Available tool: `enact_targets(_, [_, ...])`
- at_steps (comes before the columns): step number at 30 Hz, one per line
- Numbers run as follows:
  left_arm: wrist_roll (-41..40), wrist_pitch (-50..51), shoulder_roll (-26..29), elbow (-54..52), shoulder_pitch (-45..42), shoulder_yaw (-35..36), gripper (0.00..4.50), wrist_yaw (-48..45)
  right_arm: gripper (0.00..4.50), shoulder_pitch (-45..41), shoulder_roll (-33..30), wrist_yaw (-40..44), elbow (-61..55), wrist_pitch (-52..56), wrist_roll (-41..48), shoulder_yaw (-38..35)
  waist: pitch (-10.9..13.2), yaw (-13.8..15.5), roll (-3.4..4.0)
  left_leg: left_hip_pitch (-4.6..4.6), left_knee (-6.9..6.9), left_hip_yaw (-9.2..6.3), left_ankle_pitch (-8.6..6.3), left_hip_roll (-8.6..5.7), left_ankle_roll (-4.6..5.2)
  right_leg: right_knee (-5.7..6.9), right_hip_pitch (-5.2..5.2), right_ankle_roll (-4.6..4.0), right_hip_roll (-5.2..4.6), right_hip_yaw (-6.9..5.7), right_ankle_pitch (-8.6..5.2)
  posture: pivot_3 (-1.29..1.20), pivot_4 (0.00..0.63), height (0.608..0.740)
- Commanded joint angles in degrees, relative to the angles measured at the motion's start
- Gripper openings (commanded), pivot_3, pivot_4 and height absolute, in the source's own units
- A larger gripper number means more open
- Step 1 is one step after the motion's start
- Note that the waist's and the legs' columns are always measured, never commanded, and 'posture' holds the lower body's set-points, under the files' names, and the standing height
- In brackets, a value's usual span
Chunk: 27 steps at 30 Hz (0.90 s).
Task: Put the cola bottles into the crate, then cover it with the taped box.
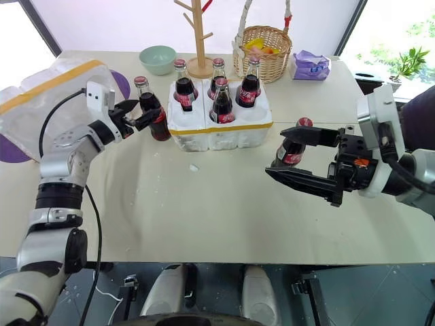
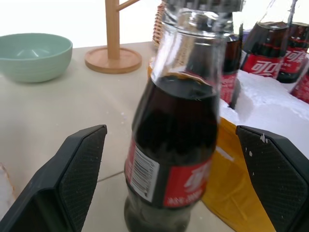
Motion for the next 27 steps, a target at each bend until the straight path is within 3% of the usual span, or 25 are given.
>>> enact_targets(1, [2.5,-4.7,-0.9,4.7,-4.1,-1.5,4.48,-0.1,4.5,-0.4,-0.8,-0.8,-1.6,-0.2,2.1,-2.4,0.0,0.0,0.0,0.0,0.0,0.0,0.0,0.0,0.0,0.0,0.0,0.0,0.0,0.0,0.0,0.0,0.15,0.74])
enact_targets(7, [8.5,-10.6,-1.5,14.1,-7.6,-4.6,4.48,2.2,4.5,-0.4,-0.4,-1.9,-1.8,-0.6,2.2,-2.5,0.0,-0.1,0.0,0.03,0.0,0.0,0.0,0.0,0.01,0.02,0.0,0.0,0.0,0.0,0.0,0.0,0.15,0.74])
enact_targets(10, [8.3,-10.7,-1.2,16.7,-8.9,-3.3,3.58,3.2,4.5,-0.2,-0.3,-1.9,-1.6,-0.6,1.9,-2.7,0.0,-0.1,0.0,0.02,0.0,0.0,0.0,0.0,0.01,0.01,0.01,0.0,0.0,0.0,0.0,0.0,0.15,0.74])
enact_targets(12, [8.5,-11.0,-0.6,17.7,-9.0,-3.0,2.61,3.8,4.5,0.0,-0.1,-2.1,-1.5,-0.6,1.9,-2.8,0.0,-0.1,-0.01,0.02,0.0,0.0,0.0,0.01,0.01,0.01,0.0,0.0,0.0,0.0,0.0,0.0,0.15,0.74])
enact_targets(13, [8.4,-11.0,-0.3,17.7,-8.8,-2.8,2.42,3.8,4.5,0.2,0.0,-2.1,-1.5,-0.7,1.8,-2.9,0.0,-0.2,0.0,0.03,0.0,-0.01,0.0,0.01,0.01,0.02,0.0,0.0,0.0,0.0,0.0,0.0,0.15,0.74])
enact_targets(21, [5.0,-6.7,2.5,11.8,-7.6,0.4,2.44,3.6,4.5,0.4,0.4,-1.8,-1.0,-1.3,0.7,-2.2,0.0,-0.7,0.0,0.06,-0.01,0.0,0.0,0.05,0.01,0.08,-0.02,0.0,0.02,0.0,0.0,0.0,0.15,0.74])
enact_targets(27, [-2.6,5.5,7.4,-2.9,-7.6,3.9,2.44,-1.4,4.5,0.3,0.1,-1.1,-0.5,-1.5,0.2,-2.3,0.2,-1.4,-0.2,-0.04,-0.09,0.0,-0.01,0.06,0.01,0.12,-0.18,0.19,0.04,0.0,0.11,0.0,0.15,0.74])
